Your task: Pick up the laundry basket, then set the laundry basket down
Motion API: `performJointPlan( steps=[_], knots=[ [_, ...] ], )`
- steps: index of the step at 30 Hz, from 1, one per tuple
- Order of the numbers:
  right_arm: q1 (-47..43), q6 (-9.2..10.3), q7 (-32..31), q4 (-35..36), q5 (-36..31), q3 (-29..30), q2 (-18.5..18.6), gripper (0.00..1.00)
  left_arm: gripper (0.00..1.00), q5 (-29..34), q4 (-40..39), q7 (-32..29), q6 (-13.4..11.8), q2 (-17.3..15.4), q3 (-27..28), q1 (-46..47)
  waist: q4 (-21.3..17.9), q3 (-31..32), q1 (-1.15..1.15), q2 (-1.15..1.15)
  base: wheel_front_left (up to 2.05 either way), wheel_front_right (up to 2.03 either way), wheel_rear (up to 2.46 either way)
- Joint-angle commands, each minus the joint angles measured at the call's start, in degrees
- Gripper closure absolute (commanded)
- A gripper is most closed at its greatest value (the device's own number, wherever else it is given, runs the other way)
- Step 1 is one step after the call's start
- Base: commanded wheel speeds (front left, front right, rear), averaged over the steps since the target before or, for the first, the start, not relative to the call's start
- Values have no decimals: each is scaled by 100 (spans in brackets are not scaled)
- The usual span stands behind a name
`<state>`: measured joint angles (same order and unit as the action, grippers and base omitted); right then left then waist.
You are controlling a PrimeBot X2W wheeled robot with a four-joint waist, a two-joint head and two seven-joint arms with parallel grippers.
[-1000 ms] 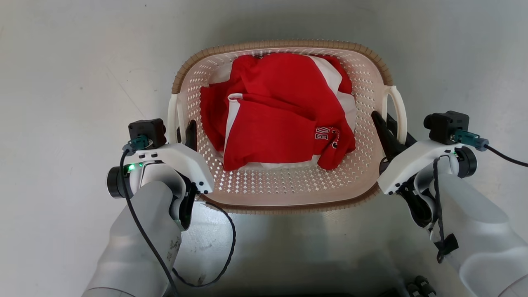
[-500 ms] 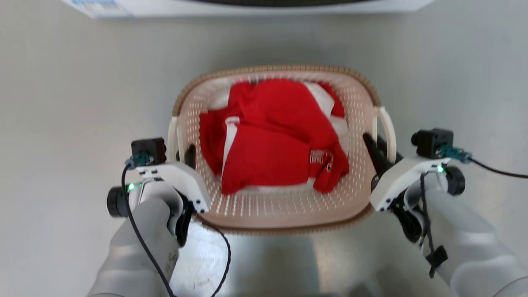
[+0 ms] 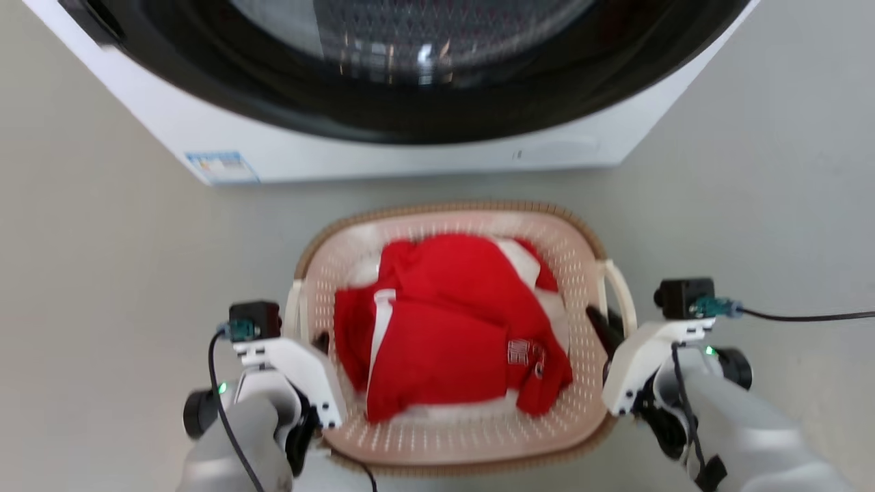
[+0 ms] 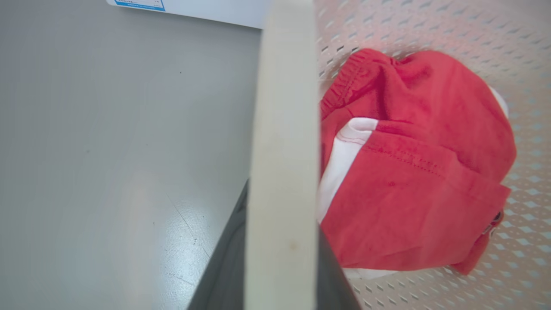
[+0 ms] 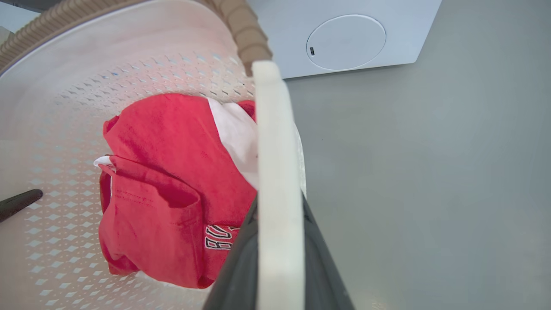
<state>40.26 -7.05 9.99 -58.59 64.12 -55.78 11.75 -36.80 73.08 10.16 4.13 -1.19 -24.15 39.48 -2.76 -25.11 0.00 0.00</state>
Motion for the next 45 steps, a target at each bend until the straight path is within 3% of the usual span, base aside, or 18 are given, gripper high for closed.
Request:
performJointPlan(
  steps=[1,23,45],
  knots=[
    [-247,-44,-72,-13,98,-142,-26,100,100,-97,16,-53,62,-169,97,-169,-42,535,0,0,0,0,0],
    [-505,-44,-1266,-445,714,-1186,-214,100,100,-352,86,-1177,246,-278,-55,-958,-89,2183,0,0,0,0,0],
    [-512,-44,-1507,-503,1019,-1504,-237,100,100,-421,87,-1602,259,-309,-214,-1060,-77,2348,0,0,0,0,0]
  ],
)
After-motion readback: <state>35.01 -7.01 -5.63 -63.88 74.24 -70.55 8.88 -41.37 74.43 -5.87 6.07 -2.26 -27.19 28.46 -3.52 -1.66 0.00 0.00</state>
